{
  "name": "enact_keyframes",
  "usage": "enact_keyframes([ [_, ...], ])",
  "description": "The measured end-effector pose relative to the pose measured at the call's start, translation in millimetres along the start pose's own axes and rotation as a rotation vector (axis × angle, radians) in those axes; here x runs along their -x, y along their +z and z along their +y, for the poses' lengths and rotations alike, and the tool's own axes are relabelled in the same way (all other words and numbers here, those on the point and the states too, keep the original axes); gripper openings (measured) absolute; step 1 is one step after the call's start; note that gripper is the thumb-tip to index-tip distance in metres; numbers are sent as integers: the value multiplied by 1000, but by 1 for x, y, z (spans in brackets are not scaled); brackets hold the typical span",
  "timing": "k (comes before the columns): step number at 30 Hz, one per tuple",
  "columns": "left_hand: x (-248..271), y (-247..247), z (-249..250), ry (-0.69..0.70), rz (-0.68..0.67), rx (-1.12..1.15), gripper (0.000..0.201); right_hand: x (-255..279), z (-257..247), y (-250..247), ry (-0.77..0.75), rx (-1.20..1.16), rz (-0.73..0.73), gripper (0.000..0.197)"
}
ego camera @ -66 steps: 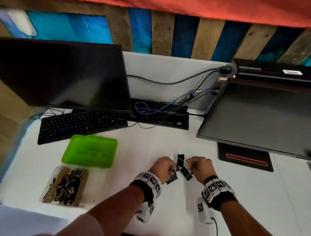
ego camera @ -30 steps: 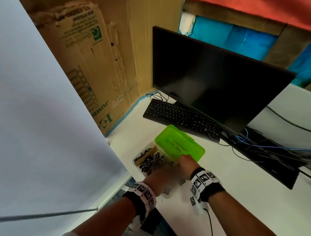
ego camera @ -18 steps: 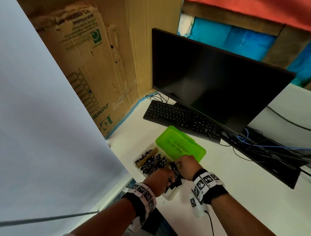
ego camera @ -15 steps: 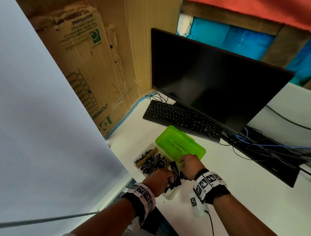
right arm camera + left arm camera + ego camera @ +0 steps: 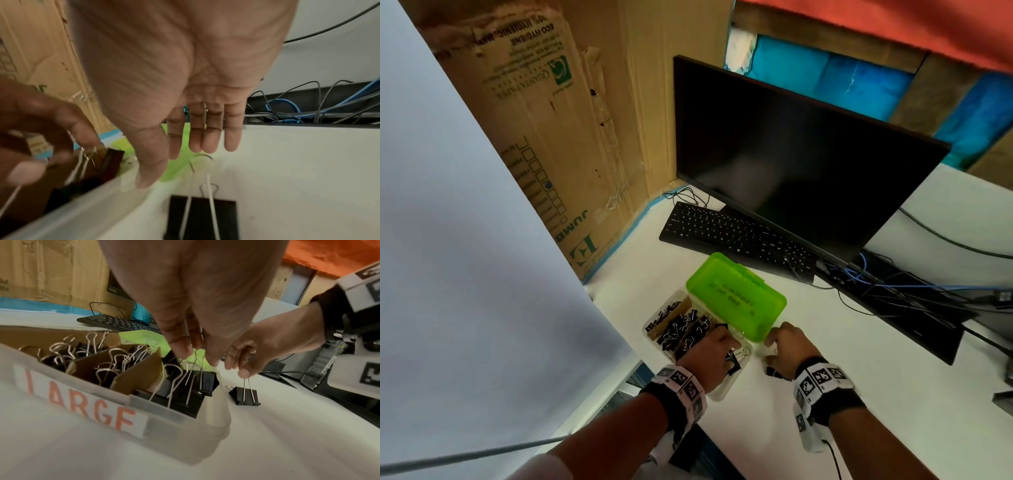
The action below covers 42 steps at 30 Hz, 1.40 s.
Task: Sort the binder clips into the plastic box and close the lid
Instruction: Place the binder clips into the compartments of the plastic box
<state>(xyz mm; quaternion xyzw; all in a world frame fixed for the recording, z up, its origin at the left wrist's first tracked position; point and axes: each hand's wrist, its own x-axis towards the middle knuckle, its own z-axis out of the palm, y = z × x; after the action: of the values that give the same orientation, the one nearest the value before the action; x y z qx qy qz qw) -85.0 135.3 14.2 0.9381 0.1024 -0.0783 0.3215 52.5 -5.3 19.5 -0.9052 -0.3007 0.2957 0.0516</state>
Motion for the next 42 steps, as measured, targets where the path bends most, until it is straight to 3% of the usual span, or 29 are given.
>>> enact_keyframes([
  [4,-7,4,-1,35,45,-72,32,7,13,15,31,106,-108,59],
  [8,-13,0,-5,30,40,-81,22,10,17,25,27,94,-144,35],
  [12,-13,-8,-11,78,-72,-39,21,8,18,11,62,-45,-69,14],
  [16,-7,-13,-19,115,-35,-120,20,6,7,-11,30,-264,129,15],
  [20,-6,-13,-18,77,14,-150,20,5,-21,-18,-53,-371,118,9],
  [24,-4,-7,-16,52,15,-129,23,3,-39,-14,-33,-462,126,8],
  [30,-3,-5,-25,49,92,-112,25,8,-51,0,-45,-448,91,29],
  [39,-4,-11,-34,22,181,-86,31,-1,-51,15,-45,-393,52,8],
  [42,-4,-14,-36,5,183,-80,30,-4,-45,20,-86,-283,-27,19],
])
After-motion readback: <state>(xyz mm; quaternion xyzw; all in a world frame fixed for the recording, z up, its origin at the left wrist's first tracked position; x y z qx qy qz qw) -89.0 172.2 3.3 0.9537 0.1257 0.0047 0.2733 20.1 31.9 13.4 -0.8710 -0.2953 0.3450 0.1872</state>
